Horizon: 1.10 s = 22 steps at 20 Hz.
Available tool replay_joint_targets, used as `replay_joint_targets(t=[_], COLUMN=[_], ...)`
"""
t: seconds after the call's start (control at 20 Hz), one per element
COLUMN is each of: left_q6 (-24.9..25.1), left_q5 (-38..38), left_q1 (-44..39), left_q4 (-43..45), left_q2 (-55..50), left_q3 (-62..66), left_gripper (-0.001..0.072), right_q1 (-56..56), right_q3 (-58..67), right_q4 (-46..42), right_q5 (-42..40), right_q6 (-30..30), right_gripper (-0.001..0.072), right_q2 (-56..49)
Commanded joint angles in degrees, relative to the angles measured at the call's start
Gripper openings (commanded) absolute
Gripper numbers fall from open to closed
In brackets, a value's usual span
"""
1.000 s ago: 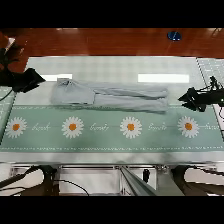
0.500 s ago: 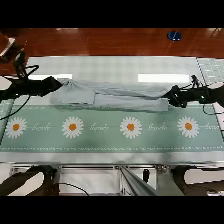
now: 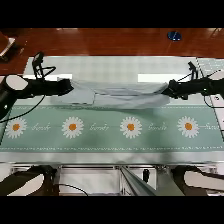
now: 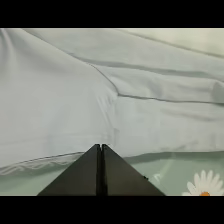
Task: Fold the shirts.
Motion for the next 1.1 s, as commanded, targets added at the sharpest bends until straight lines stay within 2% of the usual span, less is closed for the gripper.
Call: replay_joint_targets(t=[0.0,0.15,0.3,0.4,0.75,0.8,0.9,1.05], left_q6=[0.0,-0.02,-0.22,-2.99,-9.35,-9.46,-5.33,-5.88], left_q5=[2.54,3.65,3.19,1.7,-1.2,-1.49,-5.29,-5.81], left_q1=[-6.47,-15.13,-23.54,-28.72,-43.52,-44.96,-47.08,-44.22], left_q4=[-3.48,-6.38,-8.13,-8.41,-8.85,-9.75,-11.3,-11.28], left_q2=[-1.66,-9.18,-18.91,-25.27,-40.94,-42.23,-43.45,-42.36], left_q3=[0.15,5.86,15.8,22.27,37.62,38.51,39.95,39.98], left_gripper=[0.0018,0.0018,0.0018,0.0018,0.0018,0.0018,0.0018,0.0018], right_q1=[0.2,0.22,0.37,0.37,0.37,0.37,0.37,0.37], right_q3=[-5.11,-10.49,-12.35,-12.35,-12.33,-12.33,-12.33,-12.33], right_q4=[-5.03,-5.14,-4.52,-3.5,1.81,2.25,2.56,2.6], right_q5=[2.25,3.72,7.13,8.46,11.17,11.04,11.1,11.13], right_q6=[0.04,2.23,4.94,5.9,5.7,5.53,5.2,5.18], right_gripper=[0.002,0.002,0.002,0.002,0.002,0.002,0.002,0.002], right_q2=[16.02,30.34,39.82,43.85,47.67,47.67,47.67,47.67])
